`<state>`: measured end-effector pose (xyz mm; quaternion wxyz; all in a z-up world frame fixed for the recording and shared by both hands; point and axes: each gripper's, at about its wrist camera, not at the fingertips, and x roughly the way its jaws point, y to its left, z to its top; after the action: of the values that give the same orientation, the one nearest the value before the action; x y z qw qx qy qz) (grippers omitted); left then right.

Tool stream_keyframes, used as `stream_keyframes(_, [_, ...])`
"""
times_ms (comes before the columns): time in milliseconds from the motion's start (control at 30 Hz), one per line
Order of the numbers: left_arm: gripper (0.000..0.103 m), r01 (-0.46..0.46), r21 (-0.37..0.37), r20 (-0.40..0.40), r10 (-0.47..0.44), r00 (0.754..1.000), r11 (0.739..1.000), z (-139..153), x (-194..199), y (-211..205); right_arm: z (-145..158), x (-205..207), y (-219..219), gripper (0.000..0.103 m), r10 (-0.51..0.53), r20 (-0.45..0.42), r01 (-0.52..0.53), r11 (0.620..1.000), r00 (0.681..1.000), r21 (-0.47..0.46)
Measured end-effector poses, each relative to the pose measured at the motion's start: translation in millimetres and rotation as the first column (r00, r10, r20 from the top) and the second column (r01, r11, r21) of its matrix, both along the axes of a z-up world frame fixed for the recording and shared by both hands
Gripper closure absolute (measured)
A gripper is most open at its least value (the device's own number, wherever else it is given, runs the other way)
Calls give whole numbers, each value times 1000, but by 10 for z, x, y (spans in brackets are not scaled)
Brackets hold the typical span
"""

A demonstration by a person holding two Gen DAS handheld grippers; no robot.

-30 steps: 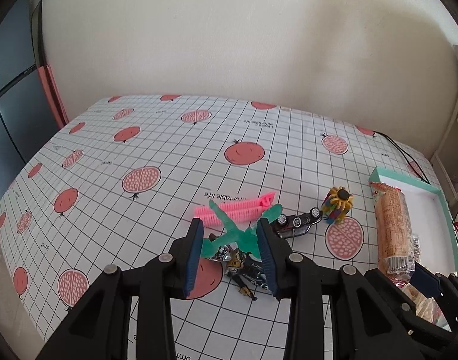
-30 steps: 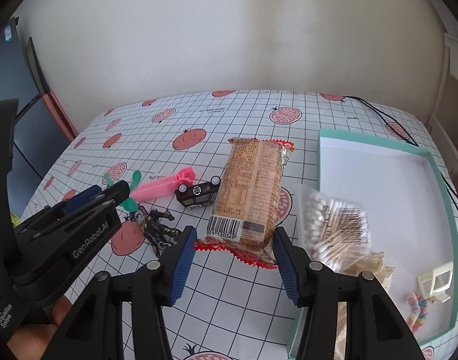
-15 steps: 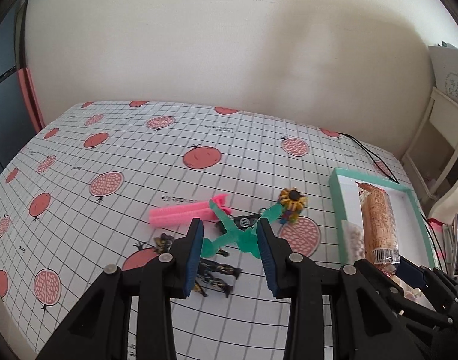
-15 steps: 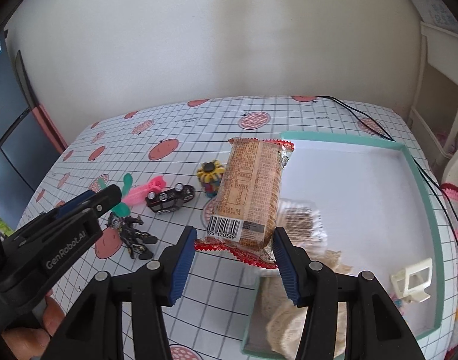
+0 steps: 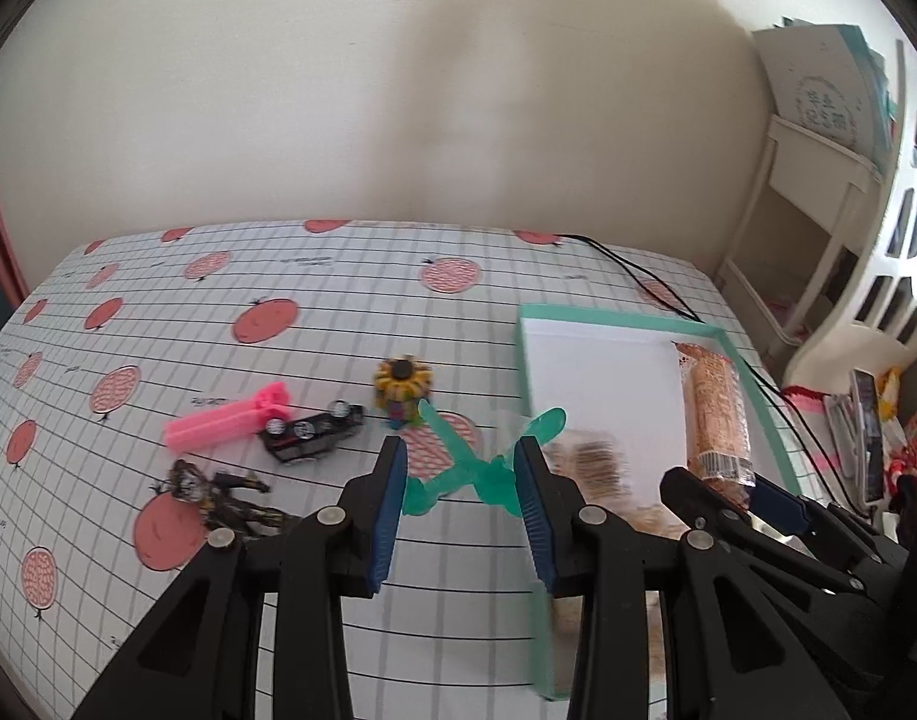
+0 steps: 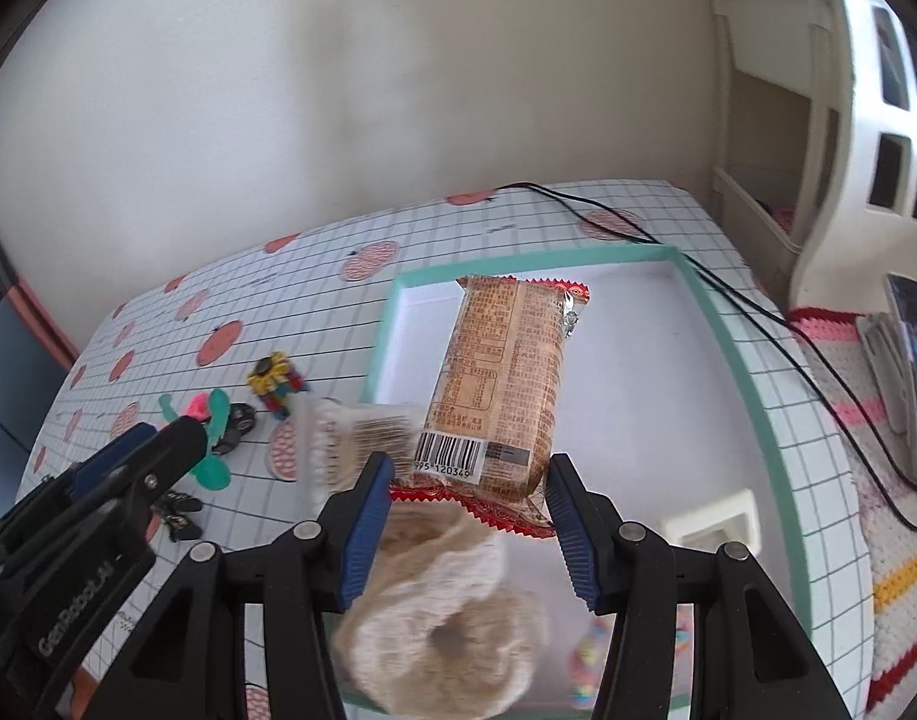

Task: Organize objects
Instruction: 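Carry the packet with the right tool while the left tool carries the green toy over the tray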

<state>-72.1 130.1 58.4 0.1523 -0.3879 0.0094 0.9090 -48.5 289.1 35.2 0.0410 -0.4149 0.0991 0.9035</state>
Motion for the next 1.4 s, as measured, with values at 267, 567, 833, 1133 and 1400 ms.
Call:
stream_keyframes(267, [64, 50, 6, 23, -50, 998, 999, -45, 52, 375, -47, 73, 360, 48, -75, -13, 75, 996, 997, 42])
stream_keyframes(567, [64, 45, 53, 58, -48, 997, 998, -126, 12, 571, -166, 120, 621, 48, -102, 15, 101, 993, 995, 59])
stream_keyframes(833, [64, 82, 42, 84, -85, 993, 996, -237, 55, 749, -244, 108, 620, 48, -72, 30, 70, 995, 997, 68])
stream_keyframes(1133, [64, 81, 35, 112, -84, 990, 996, -306, 44, 763, -261, 118, 549, 46, -38, 30, 35, 995, 999, 98])
stream_keyframes(1400, [64, 78, 38, 119, -82, 990, 996, -313, 33, 743, -254, 118, 526, 46, -32, 27, 29, 994, 999, 101])
